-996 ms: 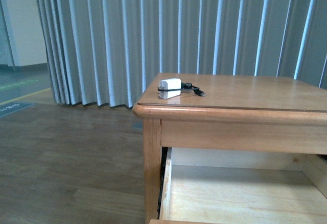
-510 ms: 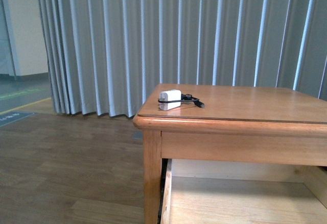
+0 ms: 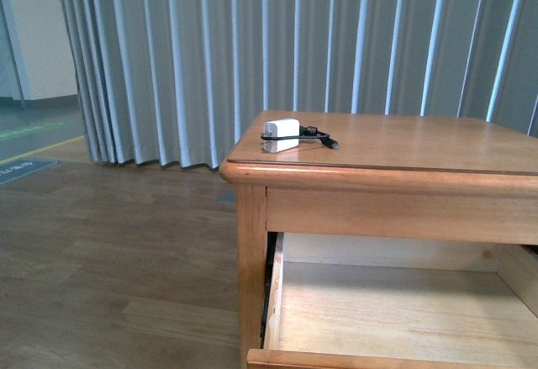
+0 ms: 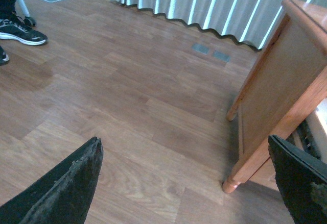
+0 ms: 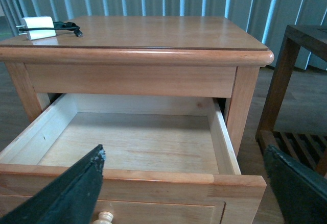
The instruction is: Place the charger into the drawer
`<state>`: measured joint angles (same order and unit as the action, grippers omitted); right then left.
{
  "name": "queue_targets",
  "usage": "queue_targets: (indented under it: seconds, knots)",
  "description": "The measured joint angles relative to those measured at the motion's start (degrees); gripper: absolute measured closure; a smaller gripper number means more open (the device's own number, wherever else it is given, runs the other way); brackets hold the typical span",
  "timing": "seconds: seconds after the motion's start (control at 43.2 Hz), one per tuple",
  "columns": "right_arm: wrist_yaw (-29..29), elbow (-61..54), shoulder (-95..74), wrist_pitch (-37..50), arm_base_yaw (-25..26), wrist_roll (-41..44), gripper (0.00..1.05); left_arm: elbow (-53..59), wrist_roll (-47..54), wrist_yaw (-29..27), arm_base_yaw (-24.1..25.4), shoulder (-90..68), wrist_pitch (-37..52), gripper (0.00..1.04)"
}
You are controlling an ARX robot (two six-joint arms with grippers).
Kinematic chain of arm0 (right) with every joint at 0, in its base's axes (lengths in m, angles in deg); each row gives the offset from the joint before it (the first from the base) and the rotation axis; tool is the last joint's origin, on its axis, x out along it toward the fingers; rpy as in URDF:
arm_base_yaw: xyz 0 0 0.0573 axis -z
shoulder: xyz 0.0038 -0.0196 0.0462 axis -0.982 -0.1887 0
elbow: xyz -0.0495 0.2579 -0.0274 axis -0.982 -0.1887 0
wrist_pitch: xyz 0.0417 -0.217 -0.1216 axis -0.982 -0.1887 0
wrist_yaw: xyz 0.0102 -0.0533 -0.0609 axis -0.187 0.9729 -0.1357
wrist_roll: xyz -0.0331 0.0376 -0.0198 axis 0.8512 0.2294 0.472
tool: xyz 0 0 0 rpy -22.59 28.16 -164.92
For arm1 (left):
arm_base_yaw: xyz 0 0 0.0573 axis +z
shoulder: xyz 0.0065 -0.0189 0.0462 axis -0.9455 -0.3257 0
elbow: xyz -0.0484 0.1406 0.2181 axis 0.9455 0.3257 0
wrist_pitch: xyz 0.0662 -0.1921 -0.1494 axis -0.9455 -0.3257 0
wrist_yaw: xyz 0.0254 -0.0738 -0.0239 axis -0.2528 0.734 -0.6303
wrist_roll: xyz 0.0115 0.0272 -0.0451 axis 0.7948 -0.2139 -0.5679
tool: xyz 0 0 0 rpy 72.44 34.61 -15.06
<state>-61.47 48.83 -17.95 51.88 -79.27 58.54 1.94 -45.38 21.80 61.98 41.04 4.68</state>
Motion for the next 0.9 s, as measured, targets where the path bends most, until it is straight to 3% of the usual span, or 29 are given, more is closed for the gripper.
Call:
queue_targets:
  seconds: [0.232,0.347,0.672,0.903]
  knots:
    - [0.0,0.0,0.0,0.0,0.0,0.0,0.08,-12.5,0.4,6.3,-0.8,-30.1,20.2,0.06]
    - [0.0,0.0,0.0,0.0,0.0,0.0,0.08,-19.3,1.2,7.6,-2.4,-41.7,24.4,0.06]
    - [0.0,0.0,0.0,0.0,0.0,0.0,0.08,-43.5,5.1,8.0,-10.5,-70.2,26.6,0.06]
    - [0.0,0.0,0.0,0.0,0.0,0.0,0.08,-61.1,6.5,9.9,-13.1,-84.5,24.2,0.06]
